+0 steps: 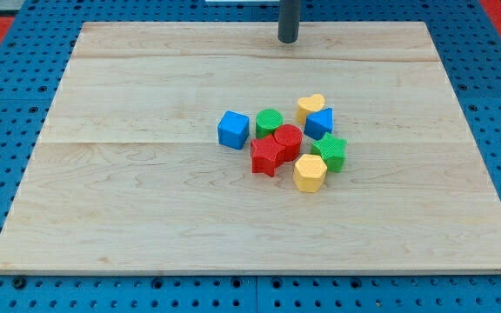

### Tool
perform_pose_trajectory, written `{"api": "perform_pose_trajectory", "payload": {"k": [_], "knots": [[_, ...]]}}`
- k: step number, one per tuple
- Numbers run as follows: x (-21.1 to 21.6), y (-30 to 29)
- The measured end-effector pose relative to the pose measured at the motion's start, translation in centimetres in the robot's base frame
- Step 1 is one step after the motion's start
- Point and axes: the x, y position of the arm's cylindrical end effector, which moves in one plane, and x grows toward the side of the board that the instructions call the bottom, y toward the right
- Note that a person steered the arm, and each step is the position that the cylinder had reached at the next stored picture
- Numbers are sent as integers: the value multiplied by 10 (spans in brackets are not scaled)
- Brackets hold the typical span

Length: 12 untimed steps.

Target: Move the yellow heart diagonally to the top right of the red circle

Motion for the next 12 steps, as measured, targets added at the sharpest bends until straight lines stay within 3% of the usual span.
{"api": "perform_pose_trajectory", "payload": {"k": [7,8,9,10,12], "knots": [[-8,-3],[0,-68],[44,-137],[110,-152],[315,-123]]}}
